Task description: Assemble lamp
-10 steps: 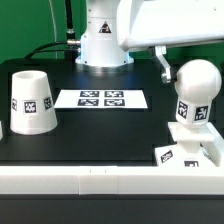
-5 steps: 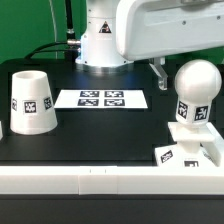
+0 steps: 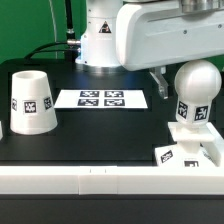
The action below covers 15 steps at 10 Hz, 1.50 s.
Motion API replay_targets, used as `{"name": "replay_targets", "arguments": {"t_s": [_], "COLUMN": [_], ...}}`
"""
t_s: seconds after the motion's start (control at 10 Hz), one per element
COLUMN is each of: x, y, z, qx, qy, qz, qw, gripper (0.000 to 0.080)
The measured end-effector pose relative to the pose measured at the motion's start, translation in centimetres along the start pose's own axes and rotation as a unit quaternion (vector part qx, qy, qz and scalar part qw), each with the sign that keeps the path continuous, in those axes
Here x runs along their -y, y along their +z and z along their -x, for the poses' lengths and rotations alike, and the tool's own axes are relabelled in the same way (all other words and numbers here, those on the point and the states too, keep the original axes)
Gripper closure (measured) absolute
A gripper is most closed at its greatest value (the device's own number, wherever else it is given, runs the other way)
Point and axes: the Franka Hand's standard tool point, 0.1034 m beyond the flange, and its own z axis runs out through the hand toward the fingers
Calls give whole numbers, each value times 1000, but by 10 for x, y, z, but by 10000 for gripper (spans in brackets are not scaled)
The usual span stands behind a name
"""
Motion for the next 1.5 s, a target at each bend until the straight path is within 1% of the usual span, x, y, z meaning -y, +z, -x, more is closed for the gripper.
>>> {"name": "replay_targets", "arguments": {"t_s": [0.1,0.4,0.5,0.6,0.9,1.0,1.2,1.5], "x": [0,0,-1,-6,-8,-7,-5,-4], "y": [0,0,0,-1,0,0,0,1], "z": [0,0,0,0,1,1,1,2], "qx": [0,0,-1,-3,-34,-37,-35,-27], "qy": [0,0,11,32,171,225,311,451], "qz": [0,0,-5,-14,-25,-29,-33,-37], "qw": [1000,1000,1000,999,984,973,949,892], "gripper": [218,222,222,222,221,221,219,219]}}
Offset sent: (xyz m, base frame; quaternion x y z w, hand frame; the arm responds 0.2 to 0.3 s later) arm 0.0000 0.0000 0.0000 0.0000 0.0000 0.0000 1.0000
